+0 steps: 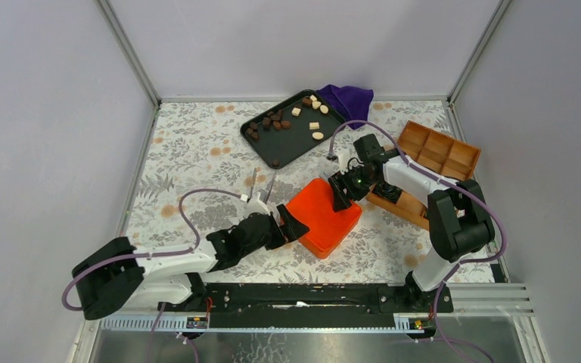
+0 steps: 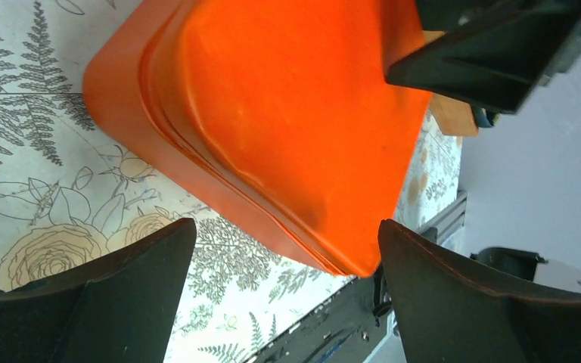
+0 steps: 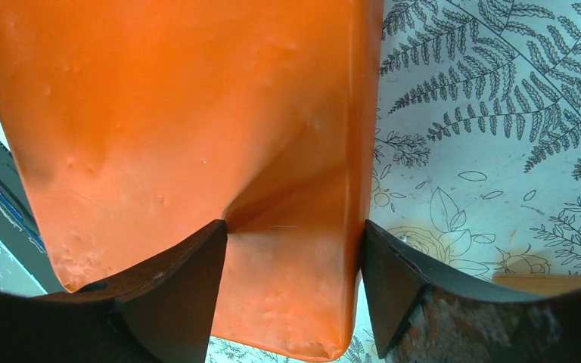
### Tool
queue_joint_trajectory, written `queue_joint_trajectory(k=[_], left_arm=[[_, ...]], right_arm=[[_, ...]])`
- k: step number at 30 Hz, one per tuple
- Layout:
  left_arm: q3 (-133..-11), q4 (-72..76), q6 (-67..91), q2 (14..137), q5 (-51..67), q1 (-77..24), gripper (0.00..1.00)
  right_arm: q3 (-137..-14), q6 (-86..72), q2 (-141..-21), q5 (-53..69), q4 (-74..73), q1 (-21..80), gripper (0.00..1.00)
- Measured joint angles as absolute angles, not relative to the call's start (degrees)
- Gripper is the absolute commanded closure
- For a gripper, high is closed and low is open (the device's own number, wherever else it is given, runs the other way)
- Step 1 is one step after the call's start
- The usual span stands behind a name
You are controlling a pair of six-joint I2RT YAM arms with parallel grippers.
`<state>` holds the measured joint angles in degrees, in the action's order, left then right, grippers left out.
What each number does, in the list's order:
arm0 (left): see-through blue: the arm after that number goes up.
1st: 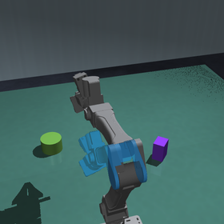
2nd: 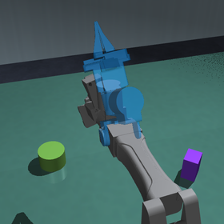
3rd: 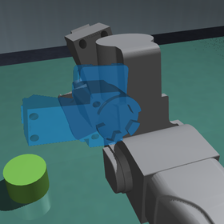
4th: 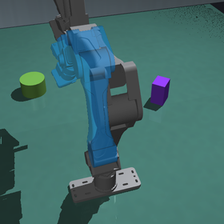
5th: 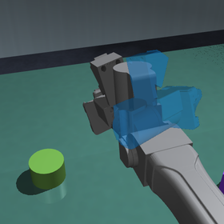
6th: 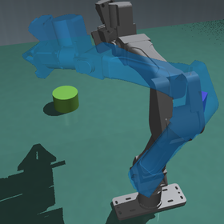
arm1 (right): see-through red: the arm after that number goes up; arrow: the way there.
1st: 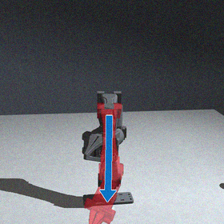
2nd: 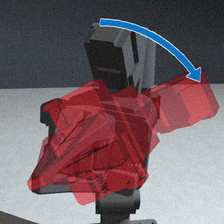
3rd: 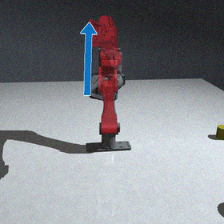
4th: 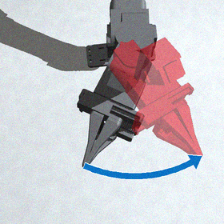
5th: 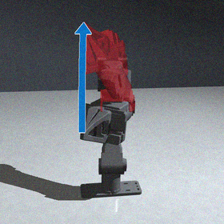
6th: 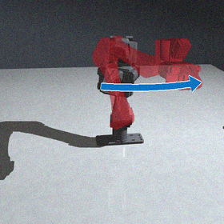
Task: Pack the chocolate
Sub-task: Close the box lid on the packing box.
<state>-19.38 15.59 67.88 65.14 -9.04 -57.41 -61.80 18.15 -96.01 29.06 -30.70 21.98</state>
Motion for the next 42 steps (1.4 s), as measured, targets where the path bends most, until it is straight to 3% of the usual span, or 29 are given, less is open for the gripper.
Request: queue_joint_trajectory(k=[3, 5, 6, 9, 13, 16, 24, 34, 38, 42], left_arm=[[-20.4, 17.2, 70.1, 70.3, -10.1, -57.5, 0.02], [-21.6, 17.6, 71.3, 74.3, -10.1, -57.7, 0.09], [-22.1, 18.2, 71.9, 76.2, -10.0, -57.9, 0.15], [-22.6, 22.2, 74.8, 80.0, -9.6, -58.3, 0.47], [-22.2, 26.4, 79.5, 81.0, -9.4, -58.3, 0.64], [-22.3, 28.1, 80.9, 81.7, -9.4, -58.4, 0.68], [-24.3, 28.8, 81.1, 84.1, -9.2, -58.3, 0.70], [-25.5, 34.0, 80.3, 88.3, -7.4, -57.1, 0.73], [-25.7, 34.8, 79.8, 88.9, -6.3, -56.6, 0.73], [-26.5, 34.5, 79.0, 89.3, -5.6, -56.4, 0.74]], right_arm=[[-61.8, 18.2, -96.0, 29.1, -30.7, 22.0, 0.30], [-61.8, 18.2, -96.0, 29.1, -30.7, 22.0, 0.29], [-61.8, 18.2, -96.0, 29.1, -30.7, 22.0, 0.28], [-61.7, 18.2, -96.0, 29.4, -30.7, 22.0, 0.27], [-61.7, 18.2, -95.6, 28.3, -31.1, 21.2, 0.25], [-61.7, 18.4, -95.3, 27.5, -31.0, 20.8, 0.23], [-61.4, 19.7, -94.1, 25.4, -31.2, 20.7, 0.10], [-60.2, 21.0, -82.3, 20.8, -30.7, 19.0, 0.07], [-60.5, 22.0, -77.4, 20.6, -29.3, 19.0, 0.14], [-60.8, 27.8, -76.9, 27.2, -32.8, 18.7, 0.37]])
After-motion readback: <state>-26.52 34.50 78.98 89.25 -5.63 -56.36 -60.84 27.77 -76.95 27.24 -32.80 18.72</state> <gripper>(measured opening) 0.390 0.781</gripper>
